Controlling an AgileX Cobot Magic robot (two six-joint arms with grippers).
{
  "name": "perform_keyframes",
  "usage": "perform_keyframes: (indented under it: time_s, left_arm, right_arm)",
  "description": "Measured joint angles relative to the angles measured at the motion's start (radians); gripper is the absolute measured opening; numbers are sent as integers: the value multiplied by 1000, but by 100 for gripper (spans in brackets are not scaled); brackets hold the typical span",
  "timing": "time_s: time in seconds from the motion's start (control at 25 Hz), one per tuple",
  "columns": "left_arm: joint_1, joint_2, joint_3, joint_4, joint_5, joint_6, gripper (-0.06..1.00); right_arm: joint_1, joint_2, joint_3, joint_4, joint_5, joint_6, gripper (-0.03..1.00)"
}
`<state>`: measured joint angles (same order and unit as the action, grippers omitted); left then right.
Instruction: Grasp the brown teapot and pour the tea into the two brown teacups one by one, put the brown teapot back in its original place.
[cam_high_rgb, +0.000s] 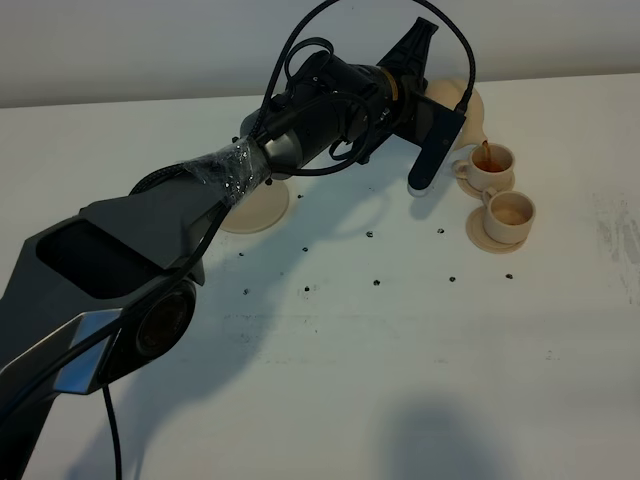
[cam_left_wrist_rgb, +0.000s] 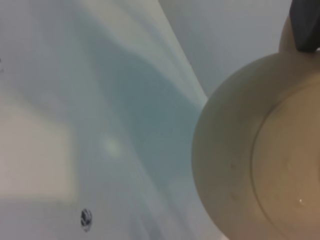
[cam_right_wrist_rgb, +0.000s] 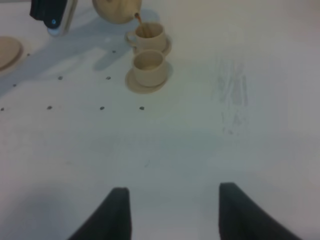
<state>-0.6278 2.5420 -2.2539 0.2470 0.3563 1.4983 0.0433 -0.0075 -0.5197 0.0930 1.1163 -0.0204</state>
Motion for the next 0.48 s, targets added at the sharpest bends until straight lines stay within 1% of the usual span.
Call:
perform_keyframes:
  time_s: [0.48]
  left_arm:
    - [0, 0, 0, 0, -4, 13, 10]
  right_arm:
    - [0, 0, 0, 0, 0, 0, 40]
